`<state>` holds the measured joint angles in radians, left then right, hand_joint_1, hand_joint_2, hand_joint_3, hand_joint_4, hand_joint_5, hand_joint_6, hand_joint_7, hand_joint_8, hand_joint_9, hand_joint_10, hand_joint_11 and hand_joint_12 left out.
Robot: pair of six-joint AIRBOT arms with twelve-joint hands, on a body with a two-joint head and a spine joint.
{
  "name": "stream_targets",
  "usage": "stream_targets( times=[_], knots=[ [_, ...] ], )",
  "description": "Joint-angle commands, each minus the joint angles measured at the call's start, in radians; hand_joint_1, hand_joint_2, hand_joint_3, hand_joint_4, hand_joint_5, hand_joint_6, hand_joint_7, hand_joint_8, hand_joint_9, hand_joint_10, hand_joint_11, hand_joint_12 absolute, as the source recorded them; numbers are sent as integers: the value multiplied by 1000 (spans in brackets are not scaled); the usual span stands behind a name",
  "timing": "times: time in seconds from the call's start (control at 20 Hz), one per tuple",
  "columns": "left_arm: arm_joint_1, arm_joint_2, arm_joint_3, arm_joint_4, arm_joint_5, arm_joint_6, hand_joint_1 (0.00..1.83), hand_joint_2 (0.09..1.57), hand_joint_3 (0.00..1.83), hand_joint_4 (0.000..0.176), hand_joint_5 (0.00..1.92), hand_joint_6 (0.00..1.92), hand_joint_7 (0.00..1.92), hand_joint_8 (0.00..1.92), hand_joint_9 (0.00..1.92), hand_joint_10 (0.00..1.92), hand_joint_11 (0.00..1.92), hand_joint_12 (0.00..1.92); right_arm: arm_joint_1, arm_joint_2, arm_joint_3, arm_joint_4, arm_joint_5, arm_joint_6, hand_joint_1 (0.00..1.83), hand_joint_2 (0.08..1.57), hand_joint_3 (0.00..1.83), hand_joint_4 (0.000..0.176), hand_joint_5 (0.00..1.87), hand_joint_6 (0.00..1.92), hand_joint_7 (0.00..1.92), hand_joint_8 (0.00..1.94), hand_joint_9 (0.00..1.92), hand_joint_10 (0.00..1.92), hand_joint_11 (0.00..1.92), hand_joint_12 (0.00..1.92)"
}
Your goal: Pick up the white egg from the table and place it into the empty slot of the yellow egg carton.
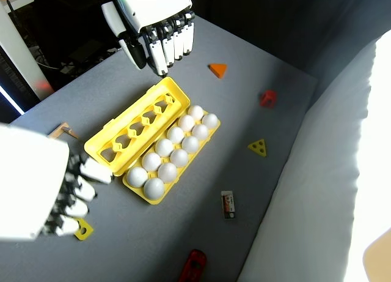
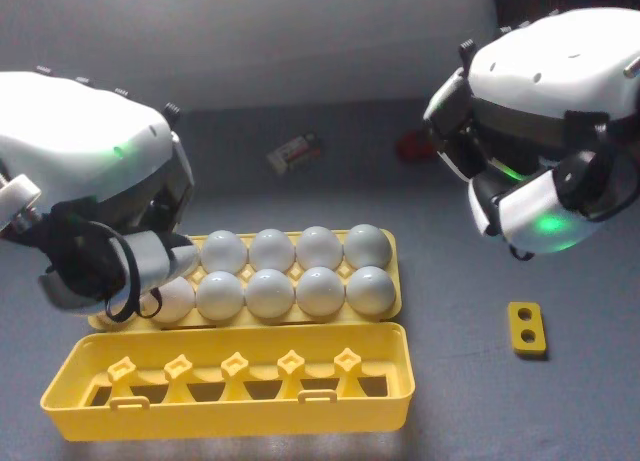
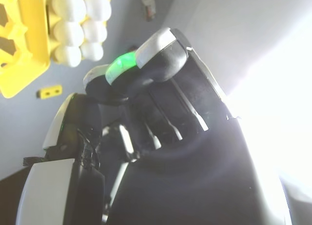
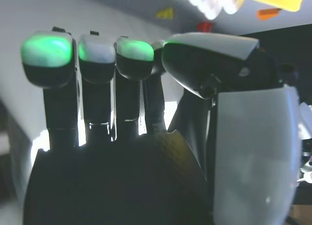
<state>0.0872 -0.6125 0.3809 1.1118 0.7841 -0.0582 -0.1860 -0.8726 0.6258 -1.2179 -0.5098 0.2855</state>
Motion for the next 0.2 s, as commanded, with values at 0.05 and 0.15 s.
stream_targets(
  times=[0.05, 0.15],
  knots=[
    [-13, -2, -8, 68, -16, 1, 691, 1459, 3, 0, 868, 1690, 1115, 1712, 1119, 1878, 1139, 1921, -6, -10, -17, -71, -6, 40, 960, 847, 1109, 0, 721, 1887, 1098, 1813, 1120, 1921, 1151, 1921],
    [-13, -2, -9, 68, -16, 1, 684, 1462, 3, 0, 870, 1700, 1116, 1717, 1123, 1880, 1139, 1921, -12, -23, -16, -71, -19, 61, 960, 842, 1121, 0, 724, 1892, 1100, 1822, 1125, 1921, 1161, 1921]
  ],
)
